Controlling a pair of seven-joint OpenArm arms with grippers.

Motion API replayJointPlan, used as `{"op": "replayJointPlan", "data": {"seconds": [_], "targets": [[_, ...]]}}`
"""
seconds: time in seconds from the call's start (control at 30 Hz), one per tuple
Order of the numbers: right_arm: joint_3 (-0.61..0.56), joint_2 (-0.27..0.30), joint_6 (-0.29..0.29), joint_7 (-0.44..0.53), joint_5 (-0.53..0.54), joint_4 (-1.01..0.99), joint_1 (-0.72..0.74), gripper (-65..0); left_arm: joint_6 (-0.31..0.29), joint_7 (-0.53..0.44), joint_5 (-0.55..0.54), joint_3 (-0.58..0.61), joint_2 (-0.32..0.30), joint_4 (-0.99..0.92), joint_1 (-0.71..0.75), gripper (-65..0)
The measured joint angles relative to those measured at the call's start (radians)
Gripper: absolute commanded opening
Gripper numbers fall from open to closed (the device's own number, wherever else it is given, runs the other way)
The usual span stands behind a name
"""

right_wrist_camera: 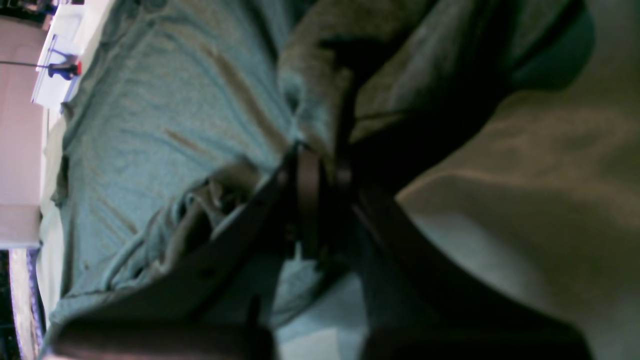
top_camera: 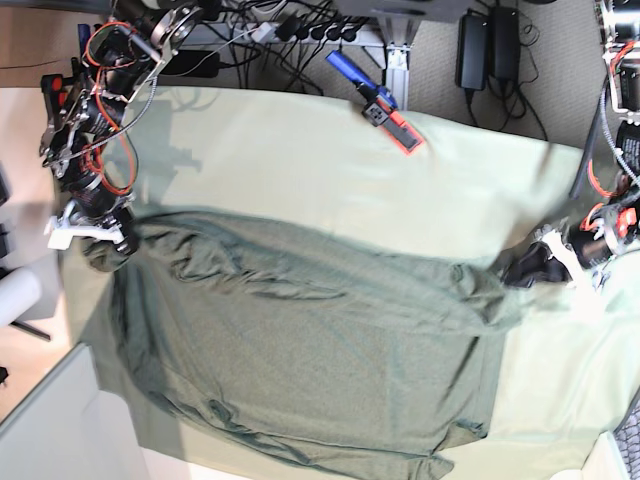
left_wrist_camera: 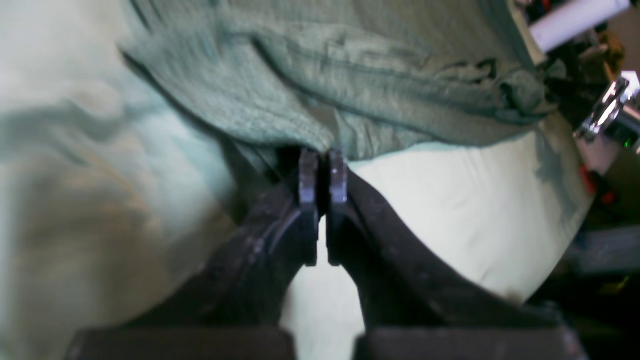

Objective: Fold the T-shirt properly
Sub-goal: 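Regrasp the shirt edge with both grippers, then pull the shirt edge apart and release it with both grippers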

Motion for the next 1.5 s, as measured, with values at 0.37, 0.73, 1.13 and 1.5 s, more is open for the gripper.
{"op": "replayJointPlan", "data": {"seconds": [0.37, 0.73, 1.13, 1.5], "targets": [[-0.002, 0.01, 0.003, -0.048, 0.055, 0.088, -0.113, -65.0, 0.0, 0.017, -0.016, -0.012, -0.121, 0.09, 0.063, -65.0], [-0.006, 0.116, 0.013, -0.065, 0.097, 0.21, -0.273, -65.0, -0.004, 0.054, -0.105, -0.038, -0.227, 0.096, 0.132, -65.0], [-0.007, 0.137, 0.03, -0.068, 0.112, 0.326, -0.456, -65.0, -0.004, 0.067, -0.123, -0.118, -0.264, 0.225, 0.325, -65.0], [0.022, 0.139, 0.044, -0.071, 0.134, 0.336, -0.544, -65.0, -0.011, 0.067, -0.179, -0.246, -0.262, 0.271, 0.49, -65.0]]}}
